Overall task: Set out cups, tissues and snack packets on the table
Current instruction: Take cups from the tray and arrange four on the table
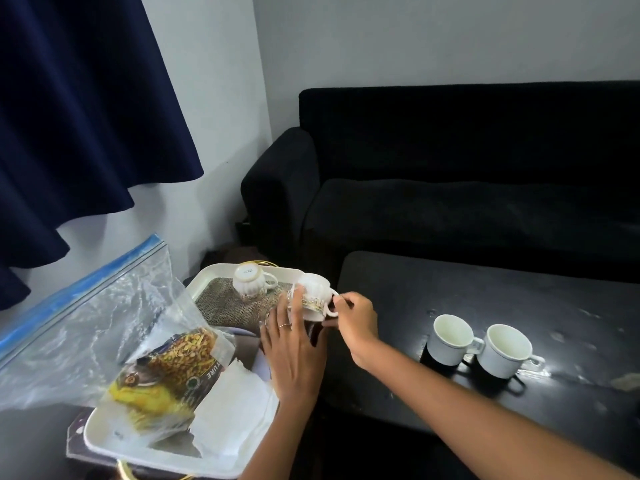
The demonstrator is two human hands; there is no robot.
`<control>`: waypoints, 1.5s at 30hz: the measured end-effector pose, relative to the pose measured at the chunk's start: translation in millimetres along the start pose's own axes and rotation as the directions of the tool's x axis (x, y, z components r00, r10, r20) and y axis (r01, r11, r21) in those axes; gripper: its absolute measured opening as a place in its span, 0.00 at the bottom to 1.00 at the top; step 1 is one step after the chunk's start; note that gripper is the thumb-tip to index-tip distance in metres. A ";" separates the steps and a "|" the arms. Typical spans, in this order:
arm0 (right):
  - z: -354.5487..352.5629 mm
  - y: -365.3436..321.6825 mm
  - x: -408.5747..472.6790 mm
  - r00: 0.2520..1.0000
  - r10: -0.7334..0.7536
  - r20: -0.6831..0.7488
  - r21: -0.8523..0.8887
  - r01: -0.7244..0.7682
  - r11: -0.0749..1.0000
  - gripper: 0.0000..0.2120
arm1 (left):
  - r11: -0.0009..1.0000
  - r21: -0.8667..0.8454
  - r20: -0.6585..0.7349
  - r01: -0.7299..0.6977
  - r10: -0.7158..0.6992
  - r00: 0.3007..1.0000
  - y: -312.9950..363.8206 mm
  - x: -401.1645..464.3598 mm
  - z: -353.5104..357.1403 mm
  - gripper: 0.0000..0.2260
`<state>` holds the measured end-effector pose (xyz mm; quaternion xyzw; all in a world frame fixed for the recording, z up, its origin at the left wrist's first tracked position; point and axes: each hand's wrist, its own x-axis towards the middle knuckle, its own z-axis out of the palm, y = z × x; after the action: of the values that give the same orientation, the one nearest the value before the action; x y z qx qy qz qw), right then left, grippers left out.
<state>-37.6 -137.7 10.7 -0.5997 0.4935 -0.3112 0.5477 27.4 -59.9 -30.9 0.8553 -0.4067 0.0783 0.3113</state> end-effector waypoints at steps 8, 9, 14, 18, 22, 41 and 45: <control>-70.3 22.5 -14.5 0.964 0.239 0.117 0.117 -0.252 0.961 0.09 | 0.931 -0.135 0.022 -0.338 0.344 0.939 7.6 -17.5 -4.9 0.37; -76.9 25.0 -16.6 0.960 0.254 0.122 0.123 -0.268 0.956 0.09 | 0.923 -0.163 0.044 -0.348 0.359 0.932 10.9 -20.0 -3.6 0.36; -107.5 33.6 -24.8 0.952 0.285 0.112 0.137 -0.299 0.944 0.10 | 0.912 -0.210 0.158 -0.353 0.388 0.908 30.7 -28.5 2.9 0.34; -129.4 36.5 -32.5 0.976 0.213 0.043 -0.003 -0.213 0.977 0.14 | 0.920 -0.227 0.214 -0.318 0.366 0.906 45.2 -35.9 6.4 0.32; -151.2 45.2 -36.0 0.997 -0.051 -0.057 -0.404 0.023 0.914 0.15 | 0.928 -0.211 0.283 -0.307 0.359 0.889 60.9 -42.8 13.6 0.31; -198.2 74.4 -46.9 0.976 -0.215 0.039 -0.655 0.188 0.732 0.22 | 0.956 -0.277 0.602 -0.098 0.252 0.757 126.7 -75.5 48.0 0.25; -199.2 81.7 -42.5 0.978 -0.209 0.011 -0.685 0.160 0.711 0.17 | 0.956 -0.290 0.632 -0.039 0.222 0.742 133.3 -79.2 54.5 0.20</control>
<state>-253.7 -160.6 -19.8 -0.7939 0.5291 -0.1814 0.2383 -130.3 -104.5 -42.4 0.7490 -0.5560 -0.2595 0.2501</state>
